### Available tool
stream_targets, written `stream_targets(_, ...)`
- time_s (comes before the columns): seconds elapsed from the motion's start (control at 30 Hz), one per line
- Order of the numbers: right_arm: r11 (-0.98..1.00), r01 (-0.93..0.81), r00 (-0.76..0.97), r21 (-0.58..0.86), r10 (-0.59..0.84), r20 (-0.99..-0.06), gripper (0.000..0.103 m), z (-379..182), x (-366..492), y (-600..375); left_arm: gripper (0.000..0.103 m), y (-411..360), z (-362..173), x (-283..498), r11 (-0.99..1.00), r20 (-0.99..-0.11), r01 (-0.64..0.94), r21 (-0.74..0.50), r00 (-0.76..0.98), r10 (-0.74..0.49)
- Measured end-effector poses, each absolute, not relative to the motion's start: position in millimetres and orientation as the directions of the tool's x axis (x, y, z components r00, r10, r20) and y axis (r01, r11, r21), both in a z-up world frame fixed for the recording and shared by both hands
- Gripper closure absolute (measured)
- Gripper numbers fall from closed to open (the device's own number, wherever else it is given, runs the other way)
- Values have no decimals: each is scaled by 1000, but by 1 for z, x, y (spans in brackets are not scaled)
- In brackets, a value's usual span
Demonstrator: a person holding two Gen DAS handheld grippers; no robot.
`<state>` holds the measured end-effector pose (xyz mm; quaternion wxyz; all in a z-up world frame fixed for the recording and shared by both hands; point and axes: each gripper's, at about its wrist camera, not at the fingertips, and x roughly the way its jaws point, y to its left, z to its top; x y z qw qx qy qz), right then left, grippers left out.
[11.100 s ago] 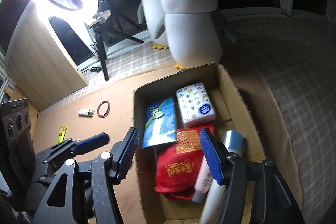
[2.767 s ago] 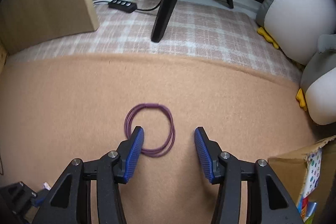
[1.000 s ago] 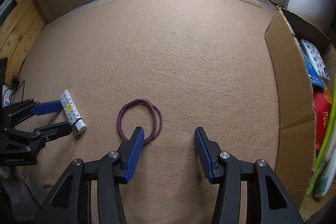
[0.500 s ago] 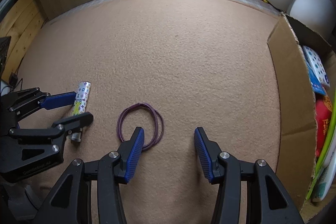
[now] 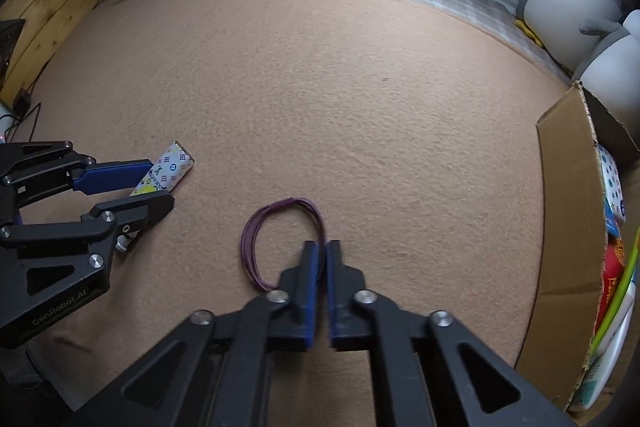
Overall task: Organize objects
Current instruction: 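Lift the lighter with the left tool while the right tool grasps the purple hair tie, then carry the lighter and hair tie into the box and open both tools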
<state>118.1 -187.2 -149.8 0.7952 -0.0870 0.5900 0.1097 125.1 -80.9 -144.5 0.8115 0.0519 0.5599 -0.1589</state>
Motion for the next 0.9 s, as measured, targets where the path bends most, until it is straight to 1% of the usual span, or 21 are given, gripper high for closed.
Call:
stream_targets(0.1, 969, -247, 285, 32, 104, -953, 101, -148, 113, -192, 78, -71, -144, 118, 948, -917, 275, -163, 312, -248)
stream_targets(0.2, 975, -214, 308, 66, 131, -942, 101, -142, 107, -201, 78, -65, -143, 113, 947, -909, 244, -207, 309, -278)
stream_targets(0.4, 979, -174, 358, 106, 163, -919, 101, -120, 102, -219, 78, -64, -134, 105, 944, -897, 231, -234, 323, -301)
stream_targets(0.63, 983, -143, 437, 117, 169, -884, 101, -83, 94, -245, 78, -82, -107, 107, 933, -873, 270, -239, 360, -328)
stream_targets(0.9, 993, -62, 515, 96, 114, -850, 101, -47, 81, -306, 78, -144, -71, 122, 892, -833, 374, -254, 384, -399)
